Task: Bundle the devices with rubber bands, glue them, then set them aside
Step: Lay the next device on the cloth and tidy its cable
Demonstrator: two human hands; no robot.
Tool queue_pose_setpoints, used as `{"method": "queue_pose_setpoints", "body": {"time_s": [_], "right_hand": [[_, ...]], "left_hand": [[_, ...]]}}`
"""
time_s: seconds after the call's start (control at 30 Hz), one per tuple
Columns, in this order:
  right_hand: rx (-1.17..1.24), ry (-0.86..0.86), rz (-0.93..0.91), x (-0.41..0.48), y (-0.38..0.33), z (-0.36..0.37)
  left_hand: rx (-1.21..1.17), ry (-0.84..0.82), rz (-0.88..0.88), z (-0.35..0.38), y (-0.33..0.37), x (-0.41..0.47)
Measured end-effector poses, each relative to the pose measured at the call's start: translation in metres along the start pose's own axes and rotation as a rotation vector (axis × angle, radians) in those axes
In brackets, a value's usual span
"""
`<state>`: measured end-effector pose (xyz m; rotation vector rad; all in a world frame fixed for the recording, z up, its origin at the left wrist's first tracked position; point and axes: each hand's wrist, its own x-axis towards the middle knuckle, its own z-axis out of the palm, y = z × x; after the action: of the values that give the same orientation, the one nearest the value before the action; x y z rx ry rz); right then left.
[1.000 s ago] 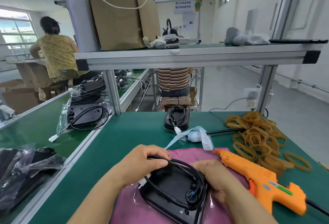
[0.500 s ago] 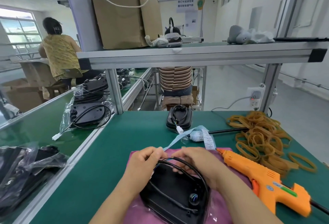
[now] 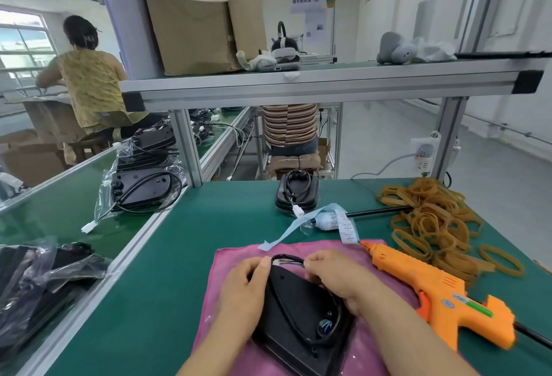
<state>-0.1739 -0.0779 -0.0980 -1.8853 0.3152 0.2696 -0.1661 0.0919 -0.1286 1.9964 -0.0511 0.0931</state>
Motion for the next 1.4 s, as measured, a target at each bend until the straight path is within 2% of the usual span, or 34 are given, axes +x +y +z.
{"method": "queue_pose_setpoints", "body": {"time_s": [0.1, 0.3, 0.47, 0.67, 0.83, 0.97, 1.07, 1.17, 1.4], "right_hand": [[0.137, -0.044, 0.029, -0.003, 0.000, -0.004], [0.438, 0.030, 0.072, -0.009, 0.008, -0.012], [0.642, 0.061, 0.037, -0.016, 0.006, -0.013], [0.461, -0.013, 0.043, -0.024, 0.014, -0.022], [0.404, 0.022, -0.133, -0.026, 0.013, -0.031], [0.423, 0.005, -0.150, -0.021, 0.011, -0.029], [0.377, 0.054, -0.124, -0.012, 0.012, -0.025], [0.221, 0.144, -0.151, -0.002, 0.012, -0.021], [0.022, 0.099, -0.217, 0.010, 0.000, -0.008]], "left_hand": [[0.068, 0.011, 0.051, 0.001, 0.010, 0.002], [0.159, -0.106, 0.206, -0.002, 0.036, 0.013], [0.034, -0.191, 0.143, 0.008, 0.036, 0.050], [0.051, -0.219, 0.114, 0.023, 0.016, 0.062], [0.143, -0.091, 0.231, 0.020, 0.022, 0.051], [0.016, -0.150, 0.206, 0.011, 0.021, 0.042], [0.033, -0.015, 0.177, 0.007, 0.016, 0.037], [0.124, 0.092, 0.116, 0.006, 0.012, 0.033], [0.349, 0.178, 0.137, 0.012, 0.009, 0.024]]}}
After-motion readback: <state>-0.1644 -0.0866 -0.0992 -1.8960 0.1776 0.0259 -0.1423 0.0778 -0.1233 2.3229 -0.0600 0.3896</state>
